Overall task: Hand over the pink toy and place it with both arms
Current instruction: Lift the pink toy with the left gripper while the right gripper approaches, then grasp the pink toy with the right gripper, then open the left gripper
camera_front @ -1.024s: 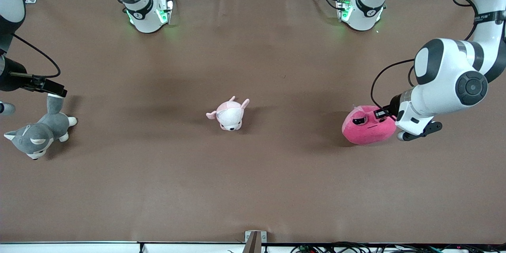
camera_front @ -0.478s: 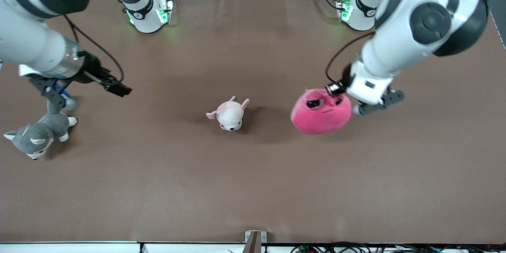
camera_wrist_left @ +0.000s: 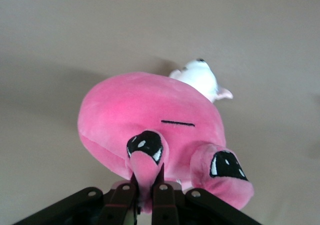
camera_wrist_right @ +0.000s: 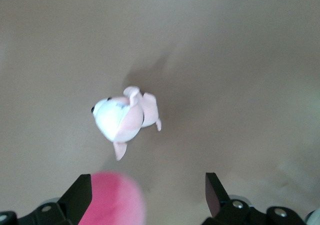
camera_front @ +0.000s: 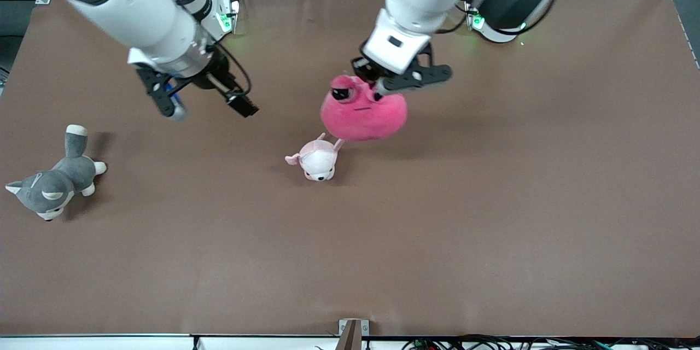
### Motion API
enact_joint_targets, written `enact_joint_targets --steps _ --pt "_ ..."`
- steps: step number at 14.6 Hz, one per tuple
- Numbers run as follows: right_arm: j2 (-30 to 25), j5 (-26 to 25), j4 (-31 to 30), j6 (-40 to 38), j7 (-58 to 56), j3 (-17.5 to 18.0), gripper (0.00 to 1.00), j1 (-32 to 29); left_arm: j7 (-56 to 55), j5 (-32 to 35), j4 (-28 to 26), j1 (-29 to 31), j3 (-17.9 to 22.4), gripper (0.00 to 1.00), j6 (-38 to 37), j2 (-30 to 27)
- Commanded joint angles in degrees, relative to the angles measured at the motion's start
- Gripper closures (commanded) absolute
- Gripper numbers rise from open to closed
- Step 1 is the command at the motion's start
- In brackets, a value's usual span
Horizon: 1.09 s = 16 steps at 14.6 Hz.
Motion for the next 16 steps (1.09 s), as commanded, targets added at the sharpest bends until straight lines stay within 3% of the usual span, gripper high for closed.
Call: enact_joint_targets --steps 1,5,15,16 --pt "0.21 0.76 0.2 1.77 6.49 -0.68 0.0 3.54 -1.83 0.11 2.41 -3.4 0.61 0.9 1.27 2.22" --pt "1.27 0.67 -0.5 3.54 9.67 -0.76 0.04 7.06 -2.71 0.9 2.41 -6.05 0.61 0.9 1.71 3.19" --pt "2.15 0.67 -3.05 6.26 15.46 -0.68 0.06 11.72 -3.59 0.99 2.5 -6.23 0.61 0.9 1.98 3.63" --pt "2.15 0.67 -3.23 6.18 15.47 -0.68 0.15 11.98 -3.59 1.08 2.5 -6.14 0.61 0.9 1.98 3.55"
